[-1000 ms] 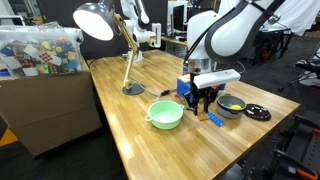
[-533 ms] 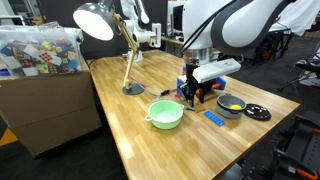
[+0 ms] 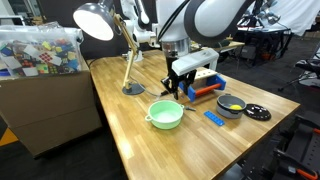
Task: Pick the wooden object on the table and put it in the green bowl
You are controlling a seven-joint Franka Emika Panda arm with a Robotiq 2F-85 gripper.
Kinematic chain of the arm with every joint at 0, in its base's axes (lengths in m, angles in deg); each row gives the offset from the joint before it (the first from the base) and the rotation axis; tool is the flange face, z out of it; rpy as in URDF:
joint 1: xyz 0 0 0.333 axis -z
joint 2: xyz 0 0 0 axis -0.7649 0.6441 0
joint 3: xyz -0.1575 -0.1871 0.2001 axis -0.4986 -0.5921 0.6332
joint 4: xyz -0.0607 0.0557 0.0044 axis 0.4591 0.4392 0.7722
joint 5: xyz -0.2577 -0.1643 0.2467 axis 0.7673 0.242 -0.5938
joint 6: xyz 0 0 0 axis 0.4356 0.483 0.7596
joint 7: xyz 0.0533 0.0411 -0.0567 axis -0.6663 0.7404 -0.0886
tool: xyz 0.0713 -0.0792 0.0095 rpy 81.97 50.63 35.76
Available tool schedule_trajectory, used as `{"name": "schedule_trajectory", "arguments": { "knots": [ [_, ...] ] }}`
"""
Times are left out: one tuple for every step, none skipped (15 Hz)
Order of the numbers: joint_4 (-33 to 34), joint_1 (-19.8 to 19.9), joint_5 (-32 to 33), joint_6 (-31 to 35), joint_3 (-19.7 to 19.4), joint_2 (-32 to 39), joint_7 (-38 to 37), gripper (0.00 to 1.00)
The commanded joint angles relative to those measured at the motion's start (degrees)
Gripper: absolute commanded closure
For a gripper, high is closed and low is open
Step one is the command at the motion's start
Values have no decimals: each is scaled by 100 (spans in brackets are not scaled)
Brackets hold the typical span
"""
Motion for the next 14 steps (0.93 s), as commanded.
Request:
{"name": "schedule_trajectory", "arguments": {
  "knots": [
    [899, -167, 213, -440, 35, 617, 143, 81],
    [1116, -239, 261, -477, 12, 794, 152, 81],
    [1336, -294, 302, -516, -15, 971, 189, 81],
    [1562, -347, 344, -565, -58, 1160, 205, 81],
    [1760, -386, 381, -613, -100, 1321, 222, 81],
    [1967, -404, 390, -665, -132, 1492, 271, 81],
    [2181, -425, 403, -739, -176, 1672, 297, 81],
    [2376, -443, 414, -820, -220, 1829, 315, 81],
    [2578, -431, 360, -896, -230, 2006, 373, 81],
    [2734, -425, 316, -978, -240, 2140, 427, 81],
    [2888, -434, 302, -1075, -262, 2280, 457, 81],
    [3014, -429, 271, -1160, -270, 2414, 491, 81],
    [3120, -426, 245, -1242, -274, 2532, 511, 81],
    [3191, -414, 206, -1318, -262, 2636, 544, 81]
  ]
}}
